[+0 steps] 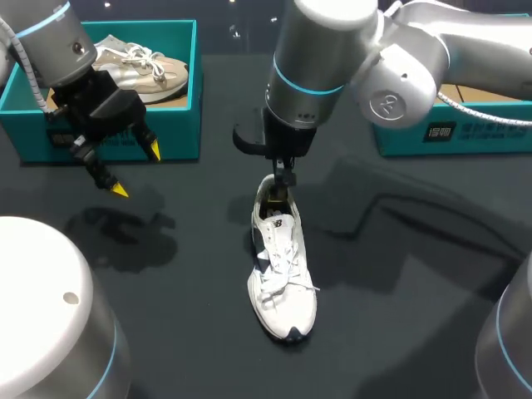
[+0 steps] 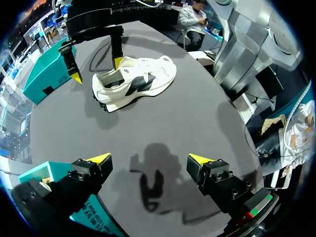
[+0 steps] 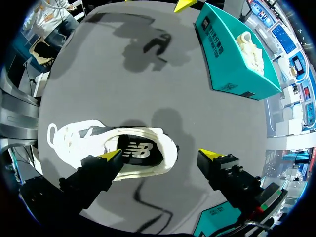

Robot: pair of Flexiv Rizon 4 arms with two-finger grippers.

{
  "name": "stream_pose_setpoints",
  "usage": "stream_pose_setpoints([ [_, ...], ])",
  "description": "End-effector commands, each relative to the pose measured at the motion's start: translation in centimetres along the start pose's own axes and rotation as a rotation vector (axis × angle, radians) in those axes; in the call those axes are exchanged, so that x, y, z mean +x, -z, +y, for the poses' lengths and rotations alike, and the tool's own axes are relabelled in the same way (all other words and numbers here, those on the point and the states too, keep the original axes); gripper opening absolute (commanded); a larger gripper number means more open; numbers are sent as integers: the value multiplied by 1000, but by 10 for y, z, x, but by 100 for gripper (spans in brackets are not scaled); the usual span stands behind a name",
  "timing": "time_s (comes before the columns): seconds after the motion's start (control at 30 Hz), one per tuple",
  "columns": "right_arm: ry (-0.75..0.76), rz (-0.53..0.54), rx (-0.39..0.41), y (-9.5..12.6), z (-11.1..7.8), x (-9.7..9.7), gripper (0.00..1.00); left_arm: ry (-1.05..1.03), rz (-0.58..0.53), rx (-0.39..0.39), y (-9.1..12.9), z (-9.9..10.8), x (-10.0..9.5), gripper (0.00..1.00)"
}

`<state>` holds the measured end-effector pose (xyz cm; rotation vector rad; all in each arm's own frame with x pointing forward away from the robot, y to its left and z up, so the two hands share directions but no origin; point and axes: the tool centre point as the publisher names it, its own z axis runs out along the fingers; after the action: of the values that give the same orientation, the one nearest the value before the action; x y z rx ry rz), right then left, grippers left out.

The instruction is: Take the shoe out of the shoebox, open the shoe tongue, remove and reinsert the insole, then place the shoe into the shoebox

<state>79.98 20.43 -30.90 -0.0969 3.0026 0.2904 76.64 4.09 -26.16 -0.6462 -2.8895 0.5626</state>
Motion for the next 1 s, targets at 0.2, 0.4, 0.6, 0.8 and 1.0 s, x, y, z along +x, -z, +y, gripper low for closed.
stream_pose_setpoints([
  [0.2,37,23,-6,-27,-2,-11,100,-1,0,-2,0,1,1,100],
  [0.4,51,34,6,-37,-4,-16,93,-1,0,-2,0,1,1,100],
  [0.6,50,51,12,-49,-7,-18,90,-1,0,-2,0,1,1,100],
  [0.8,43,63,22,-59,-11,-19,79,-1,0,-2,0,1,1,100],
  [1.0,38,76,29,-66,-14,-18,73,-1,0,-2,0,1,1,100],
])
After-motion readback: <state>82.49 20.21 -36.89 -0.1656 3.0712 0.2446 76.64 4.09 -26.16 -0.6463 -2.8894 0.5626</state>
